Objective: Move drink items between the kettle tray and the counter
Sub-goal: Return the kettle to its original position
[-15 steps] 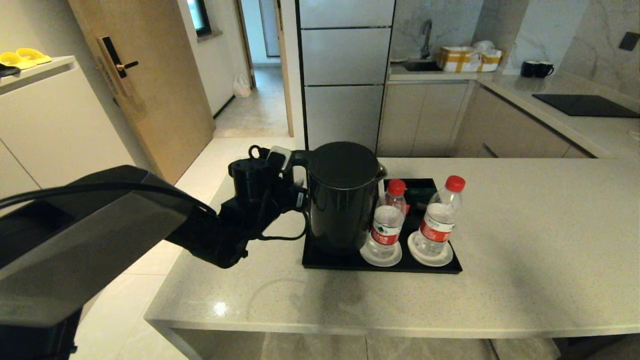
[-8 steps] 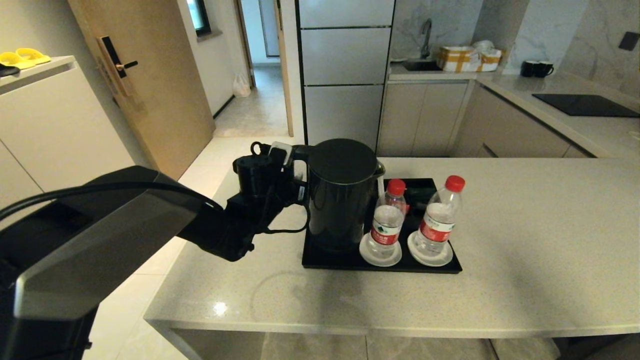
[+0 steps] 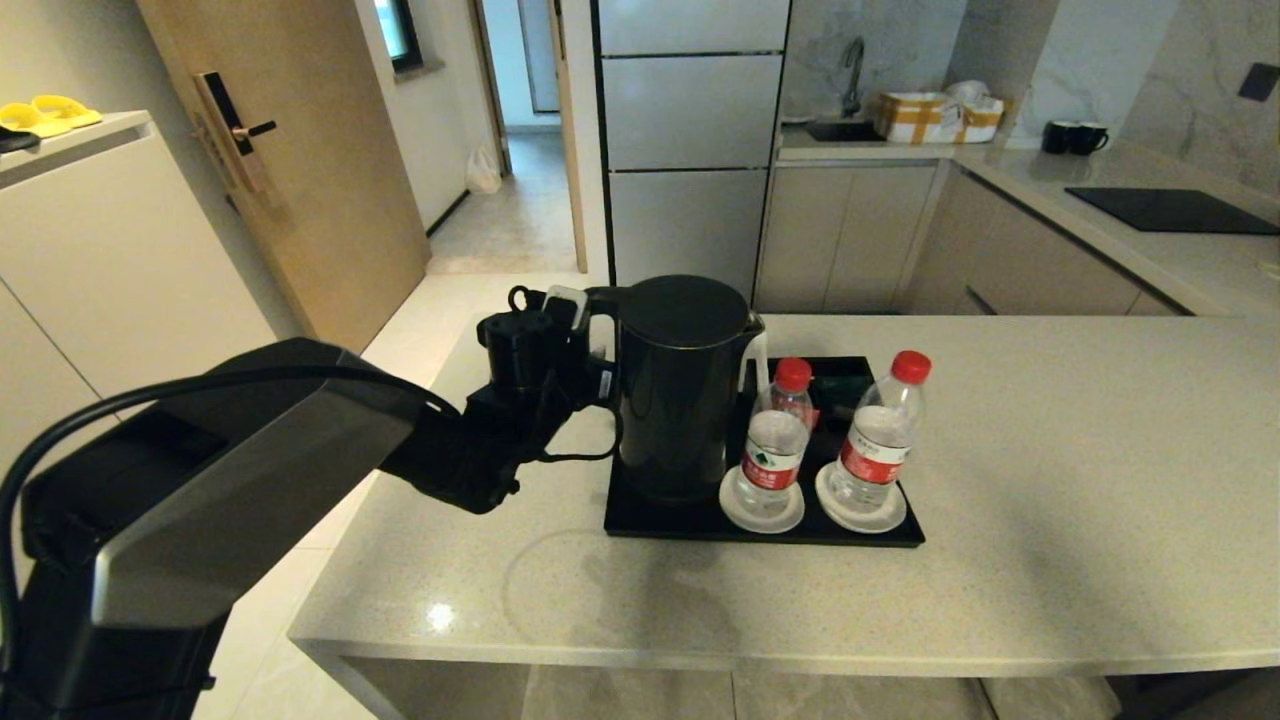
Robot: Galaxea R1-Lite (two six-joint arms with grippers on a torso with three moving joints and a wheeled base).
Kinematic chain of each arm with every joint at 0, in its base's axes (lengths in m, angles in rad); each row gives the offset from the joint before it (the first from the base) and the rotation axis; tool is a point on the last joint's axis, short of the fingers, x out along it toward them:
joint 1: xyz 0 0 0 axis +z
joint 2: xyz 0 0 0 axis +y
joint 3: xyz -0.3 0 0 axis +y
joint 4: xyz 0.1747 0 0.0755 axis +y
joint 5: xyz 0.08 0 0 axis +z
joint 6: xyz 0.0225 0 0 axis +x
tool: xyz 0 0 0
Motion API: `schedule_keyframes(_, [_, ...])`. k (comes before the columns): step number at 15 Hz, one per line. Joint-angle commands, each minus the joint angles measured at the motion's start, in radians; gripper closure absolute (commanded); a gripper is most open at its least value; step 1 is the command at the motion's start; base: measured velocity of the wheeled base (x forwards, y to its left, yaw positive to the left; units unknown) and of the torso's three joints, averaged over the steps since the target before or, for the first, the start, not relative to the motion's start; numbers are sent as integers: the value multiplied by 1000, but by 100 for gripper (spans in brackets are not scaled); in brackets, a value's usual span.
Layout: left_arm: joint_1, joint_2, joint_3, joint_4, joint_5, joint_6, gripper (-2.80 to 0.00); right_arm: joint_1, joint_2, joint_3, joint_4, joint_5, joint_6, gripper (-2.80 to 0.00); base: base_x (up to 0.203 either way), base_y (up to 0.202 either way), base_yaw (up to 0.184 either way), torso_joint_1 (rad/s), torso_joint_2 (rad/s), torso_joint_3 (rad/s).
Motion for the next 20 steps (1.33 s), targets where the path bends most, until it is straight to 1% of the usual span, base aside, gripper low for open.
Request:
schedule_keyframes(1, [-1,3,11,-5,2,1,0,1,-2,-1,0,0,0,0,0,0,0,0,0,0])
schedule_keyframes(4, [-5,2,46,-6,-2,1,0,-1,-2,0,0,2,0,0,0,0,0,0,0,0])
schedule_keyframes(20, [-7,16,78,1,2,1,0,1,-2,1,0,0,0,0,0,0,0,0,0,0])
